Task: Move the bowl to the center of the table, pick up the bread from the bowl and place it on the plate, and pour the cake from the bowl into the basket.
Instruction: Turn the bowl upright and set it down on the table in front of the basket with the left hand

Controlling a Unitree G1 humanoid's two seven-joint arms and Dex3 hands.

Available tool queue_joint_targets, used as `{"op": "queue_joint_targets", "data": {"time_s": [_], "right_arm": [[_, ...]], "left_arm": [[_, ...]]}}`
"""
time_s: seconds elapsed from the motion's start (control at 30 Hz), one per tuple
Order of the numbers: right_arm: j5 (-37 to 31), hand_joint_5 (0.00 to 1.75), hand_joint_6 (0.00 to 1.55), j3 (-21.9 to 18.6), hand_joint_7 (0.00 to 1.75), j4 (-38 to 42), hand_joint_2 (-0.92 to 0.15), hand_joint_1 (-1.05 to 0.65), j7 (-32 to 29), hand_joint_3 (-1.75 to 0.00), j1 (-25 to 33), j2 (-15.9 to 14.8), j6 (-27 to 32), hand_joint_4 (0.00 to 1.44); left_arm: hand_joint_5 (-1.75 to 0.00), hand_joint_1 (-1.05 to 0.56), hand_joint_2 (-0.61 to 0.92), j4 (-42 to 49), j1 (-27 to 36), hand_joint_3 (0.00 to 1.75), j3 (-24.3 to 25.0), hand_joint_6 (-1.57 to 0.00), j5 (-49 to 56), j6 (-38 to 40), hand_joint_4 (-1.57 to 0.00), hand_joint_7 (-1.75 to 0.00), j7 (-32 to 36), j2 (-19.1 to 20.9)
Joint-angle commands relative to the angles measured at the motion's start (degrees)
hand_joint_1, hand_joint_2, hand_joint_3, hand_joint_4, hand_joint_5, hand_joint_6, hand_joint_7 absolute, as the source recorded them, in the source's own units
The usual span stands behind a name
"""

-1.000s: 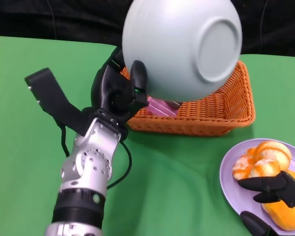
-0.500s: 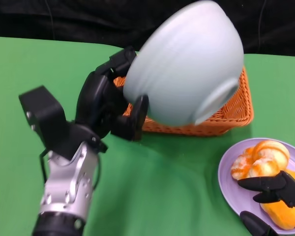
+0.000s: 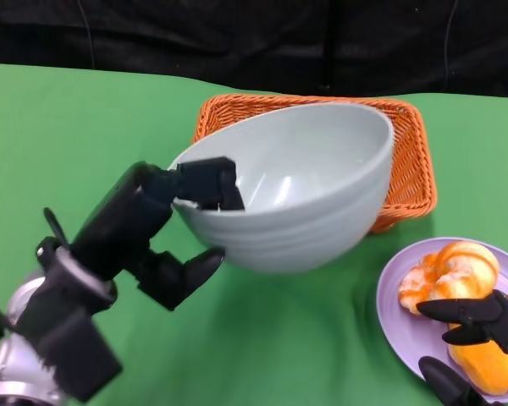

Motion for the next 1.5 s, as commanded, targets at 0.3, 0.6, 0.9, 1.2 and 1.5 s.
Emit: {"op": "queue_joint_targets", "data": {"time_s": [0.3,0.6,0.9,1.2,1.5], "right_arm": [[1.6,1.38,0.25,0.9,1.08,-1.0,-0.91,-0.41,-0.7,-0.44,-0.1,-0.8,-8.0,0.22],[4.3,1.40,0.21,0.2,1.14,-1.0,-0.83,-0.40,-0.2,-0.55,-0.3,-0.8,-9.7,0.20],[3.6,1.40,0.20,0.9,1.15,-1.0,-0.81,-0.39,-0.2,-0.60,-0.2,-0.6,-10.0,0.22],[2.6,1.42,0.20,1.4,1.16,-2.0,-0.80,-0.39,0.5,-0.62,0.2,-0.8,-9.8,0.23],[3.4,1.35,0.25,2.4,1.11,-2.7,-0.86,-0.41,3.5,-0.51,-0.9,-2.4,-8.9,0.31]], "left_arm": [[-1.75,-0.20,0.18,8.5,0.0,1.62,4.9,-0.82,15.7,-23.5,-1.06,-1.75,10.9,5.0],[-1.75,-0.19,0.30,5.4,-0.8,1.08,16.2,-0.77,49.2,-31.2,-1.03,-1.75,25.2,4.0],[-1.75,-0.28,0.67,7.3,-5.9,0.38,-18.4,-0.85,87.3,1.8,-1.00,-1.57,77.7,17.4],[-1.73,-0.40,0.89,17.3,-12.3,0.08,-33.5,-0.98,80.2,7.1,-0.91,-0.91,69.1,19.9],[-0.50,-0.37,0.92,-5.2,-3.8,0.16,-31.5,-0.82,33.4,9.9,-0.74,-0.01,15.0,29.2]]}}
